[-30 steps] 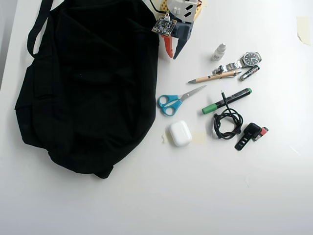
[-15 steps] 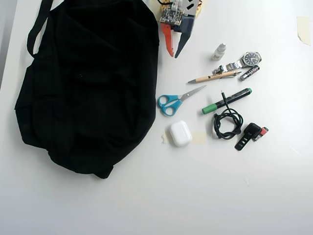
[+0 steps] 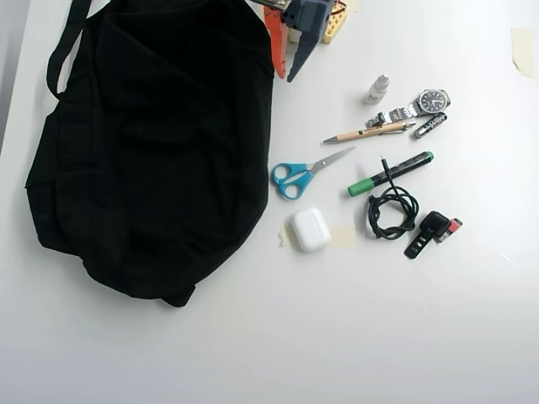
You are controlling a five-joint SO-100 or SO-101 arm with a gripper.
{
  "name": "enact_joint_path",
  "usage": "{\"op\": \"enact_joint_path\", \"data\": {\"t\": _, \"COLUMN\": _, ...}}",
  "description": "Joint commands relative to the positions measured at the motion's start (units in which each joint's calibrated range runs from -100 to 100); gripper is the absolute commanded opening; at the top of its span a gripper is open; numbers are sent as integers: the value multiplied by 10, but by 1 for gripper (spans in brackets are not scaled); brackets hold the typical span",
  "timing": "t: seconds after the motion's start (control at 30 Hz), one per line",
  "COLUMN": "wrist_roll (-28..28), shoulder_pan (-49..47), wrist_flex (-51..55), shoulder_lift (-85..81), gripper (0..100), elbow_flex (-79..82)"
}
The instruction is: Put the whiteboard marker into the black bag
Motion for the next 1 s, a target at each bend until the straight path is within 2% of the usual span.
{"op": "enact_joint_path", "data": {"t": 0.0, "wrist_roll": -72, "shoulder_pan": -27, "wrist_flex": 12, "shoulder_lift": 109, "gripper": 6, "elbow_flex": -118}}
{"op": "enact_joint_path", "data": {"t": 0.17, "wrist_roll": -131, "shoulder_pan": -76, "wrist_flex": 12, "shoulder_lift": 152, "gripper": 8, "elbow_flex": -150}}
{"op": "enact_joint_path", "data": {"t": 0.2, "wrist_roll": -160, "shoulder_pan": -97, "wrist_flex": 9, "shoulder_lift": 162, "gripper": 8, "elbow_flex": -161}}
{"op": "enact_joint_path", "data": {"t": 0.47, "wrist_roll": -259, "shoulder_pan": -222, "wrist_flex": 6, "shoulder_lift": 251, "gripper": 9, "elbow_flex": -217}}
{"op": "enact_joint_path", "data": {"t": 0.97, "wrist_roll": -332, "shoulder_pan": -329, "wrist_flex": 2, "shoulder_lift": 525, "gripper": 12, "elbow_flex": -423}}
